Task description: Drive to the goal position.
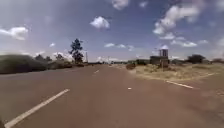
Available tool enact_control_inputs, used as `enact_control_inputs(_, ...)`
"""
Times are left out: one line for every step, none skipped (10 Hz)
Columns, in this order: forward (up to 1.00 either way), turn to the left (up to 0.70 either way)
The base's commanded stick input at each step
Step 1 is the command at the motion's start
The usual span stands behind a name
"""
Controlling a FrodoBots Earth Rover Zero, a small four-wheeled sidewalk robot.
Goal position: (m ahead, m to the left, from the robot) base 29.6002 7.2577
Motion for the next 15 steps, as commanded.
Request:
enact_control_inputs(1.0, 0.01)
enact_control_inputs(1.0, 0.01)
enact_control_inputs(1.0, 0.01)
enact_control_inputs(1.0, 0.01)
enact_control_inputs(1.0, 0.01)
enact_control_inputs(1.0, 0.01)
enact_control_inputs(1.0, 0.01)
enact_control_inputs(1.0, 0.01)
enact_control_inputs(1.0, 0.01)
enact_control_inputs(1.0, 0.01)
enact_control_inputs(1.0, 0.31)
enact_control_inputs(1.0, 0.12)
enact_control_inputs(1.0, 0.01)
enact_control_inputs(1.0, 0.01)
enact_control_inputs(1.0, 0.01)
